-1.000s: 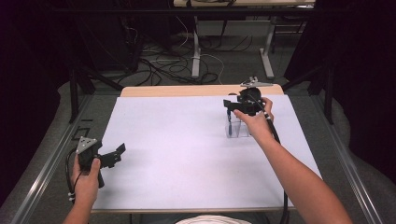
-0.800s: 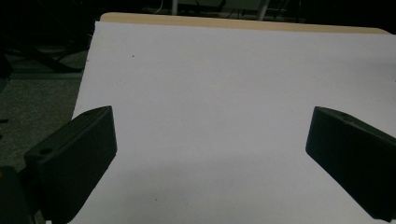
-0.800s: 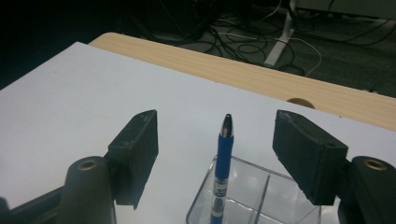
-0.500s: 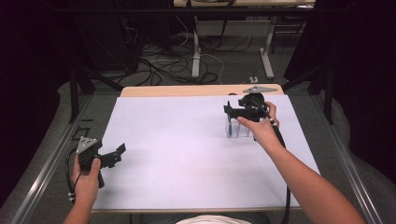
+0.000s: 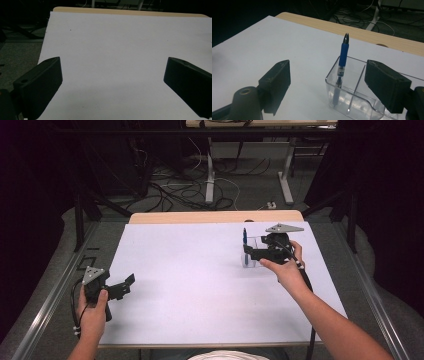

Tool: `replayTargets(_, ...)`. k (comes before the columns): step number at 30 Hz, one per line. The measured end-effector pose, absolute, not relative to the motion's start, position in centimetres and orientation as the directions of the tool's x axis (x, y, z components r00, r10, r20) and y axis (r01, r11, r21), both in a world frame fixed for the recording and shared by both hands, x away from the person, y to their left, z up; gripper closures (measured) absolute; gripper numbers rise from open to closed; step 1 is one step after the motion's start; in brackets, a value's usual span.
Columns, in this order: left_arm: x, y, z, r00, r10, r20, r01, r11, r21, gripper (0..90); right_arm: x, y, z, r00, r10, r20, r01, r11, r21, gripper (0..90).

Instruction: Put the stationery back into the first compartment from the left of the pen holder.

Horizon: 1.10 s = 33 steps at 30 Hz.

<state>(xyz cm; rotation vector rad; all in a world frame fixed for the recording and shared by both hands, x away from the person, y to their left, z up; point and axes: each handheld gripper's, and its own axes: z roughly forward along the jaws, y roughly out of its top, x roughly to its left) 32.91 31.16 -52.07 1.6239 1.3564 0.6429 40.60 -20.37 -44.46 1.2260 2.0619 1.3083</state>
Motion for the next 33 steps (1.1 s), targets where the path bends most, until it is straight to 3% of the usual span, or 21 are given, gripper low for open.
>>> replayTargets(33, 32.9, 31.0, -52.1, 0.268, 0.952, -0.146, 0.488, -0.004, 0.873, 1.8, 36.5, -25.4, -49.0, -0.423, 0.901, 0.096, 0.466, 0.125, 0.876, 10.1)
